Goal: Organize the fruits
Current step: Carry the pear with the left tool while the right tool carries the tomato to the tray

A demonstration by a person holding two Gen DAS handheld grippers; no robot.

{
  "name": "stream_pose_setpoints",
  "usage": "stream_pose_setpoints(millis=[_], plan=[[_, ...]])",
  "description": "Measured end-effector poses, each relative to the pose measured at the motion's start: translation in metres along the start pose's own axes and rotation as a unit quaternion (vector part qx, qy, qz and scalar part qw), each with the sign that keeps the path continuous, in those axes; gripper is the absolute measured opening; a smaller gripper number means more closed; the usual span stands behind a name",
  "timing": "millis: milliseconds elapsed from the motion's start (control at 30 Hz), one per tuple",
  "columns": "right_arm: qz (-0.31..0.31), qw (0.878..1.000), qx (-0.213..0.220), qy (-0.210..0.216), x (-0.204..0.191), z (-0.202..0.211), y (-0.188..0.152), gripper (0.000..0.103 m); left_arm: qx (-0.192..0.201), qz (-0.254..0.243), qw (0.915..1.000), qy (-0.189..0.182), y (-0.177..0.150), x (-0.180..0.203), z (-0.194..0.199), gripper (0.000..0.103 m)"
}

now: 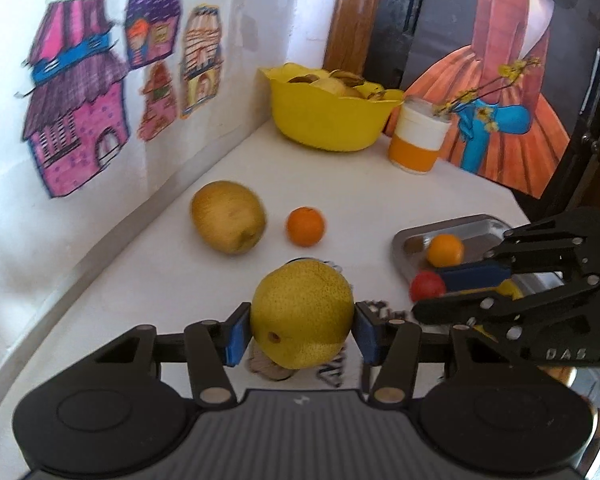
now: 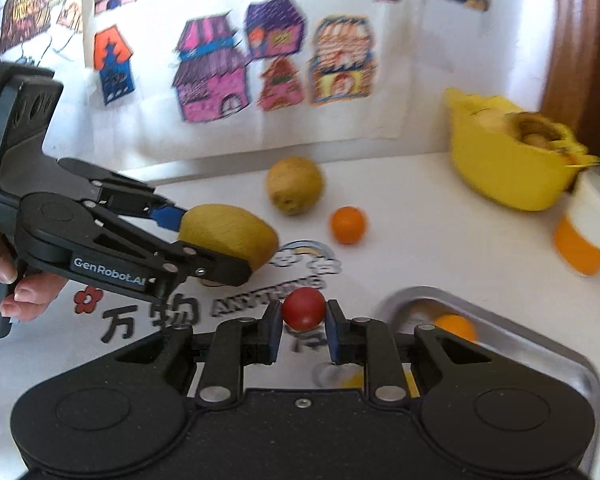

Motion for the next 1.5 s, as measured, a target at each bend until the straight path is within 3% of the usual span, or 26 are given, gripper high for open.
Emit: stream_pose_setpoints(millis=[300,533,933,1400,1500], plan=[[-0.026,0.997,0.047,-0.064,0.054,0.055,-0.018,0.025,0.035,0.01,0.9989,-0.031,0.02,0.041,0.001,0.057],[-0.044,0.992,0.054,-0.101,0.089,0.075,-0.053,0.025,0.044,-0.011,0.9975,-0.054,0.041,0.084,-0.008,0.057],[-0.058,0.991,0.05,-0.113,0.107,0.08,-0.097,0.025,0.015,-0.067,0.9953,-0.069,0.052,0.147,-0.035,0.057],[-0.06,0.991,0.054,-0.108,0.11,0.082,-0.107,0.028,-0.005,-0.107,0.9929,-0.052,0.048,0.164,-0.051,0.058],[-0.063,0.99,0.057,-0.112,0.11,0.084,-0.106,0.031,0.016,-0.105,0.9932,-0.049,0.052,0.162,-0.044,0.071]])
Point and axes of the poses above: each gripper's, at about its wrist camera, not at the fingertips, and z roughly against the way its jaws point, x to its right, y to its top, the point moved 8 cm from there along -z, roughly the way its jaws point, and after that the axes turned 7 degrees about -z, right-handed, at the moved point
